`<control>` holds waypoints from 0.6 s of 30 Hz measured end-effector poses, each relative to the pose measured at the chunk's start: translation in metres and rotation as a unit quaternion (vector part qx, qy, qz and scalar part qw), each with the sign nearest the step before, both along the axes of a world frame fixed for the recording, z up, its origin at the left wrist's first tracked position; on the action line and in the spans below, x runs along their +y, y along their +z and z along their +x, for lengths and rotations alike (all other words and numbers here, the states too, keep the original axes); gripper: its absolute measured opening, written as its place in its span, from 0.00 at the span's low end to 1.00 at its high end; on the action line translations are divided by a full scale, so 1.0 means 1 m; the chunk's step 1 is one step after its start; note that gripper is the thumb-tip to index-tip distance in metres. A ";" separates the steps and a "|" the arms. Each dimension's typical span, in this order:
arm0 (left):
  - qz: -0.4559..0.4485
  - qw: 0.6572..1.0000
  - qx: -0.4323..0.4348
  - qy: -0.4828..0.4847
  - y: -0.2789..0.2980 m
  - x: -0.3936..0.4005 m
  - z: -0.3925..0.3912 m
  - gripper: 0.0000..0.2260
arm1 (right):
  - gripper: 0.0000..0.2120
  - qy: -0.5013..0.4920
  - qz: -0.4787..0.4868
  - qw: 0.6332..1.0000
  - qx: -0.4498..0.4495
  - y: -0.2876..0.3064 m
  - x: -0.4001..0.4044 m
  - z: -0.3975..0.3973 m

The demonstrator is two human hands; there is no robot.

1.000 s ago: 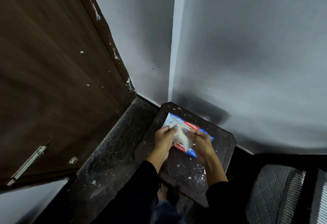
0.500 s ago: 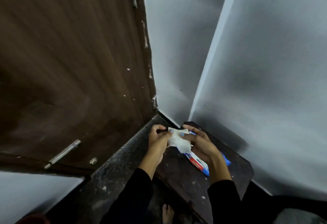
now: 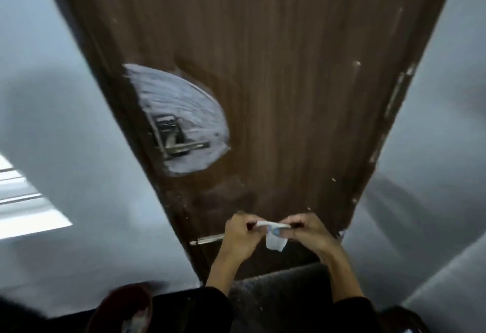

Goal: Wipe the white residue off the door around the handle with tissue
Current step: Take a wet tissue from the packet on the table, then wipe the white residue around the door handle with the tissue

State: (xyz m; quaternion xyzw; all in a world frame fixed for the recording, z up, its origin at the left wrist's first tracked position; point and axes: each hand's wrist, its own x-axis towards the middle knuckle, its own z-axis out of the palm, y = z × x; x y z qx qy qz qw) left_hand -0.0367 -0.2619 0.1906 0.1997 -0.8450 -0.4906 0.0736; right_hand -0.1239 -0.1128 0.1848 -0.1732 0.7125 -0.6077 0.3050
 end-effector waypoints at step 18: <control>0.133 0.931 0.179 0.290 0.033 -0.165 0.024 0.05 | 0.13 -0.237 -0.126 0.944 0.190 0.051 -0.215 0.014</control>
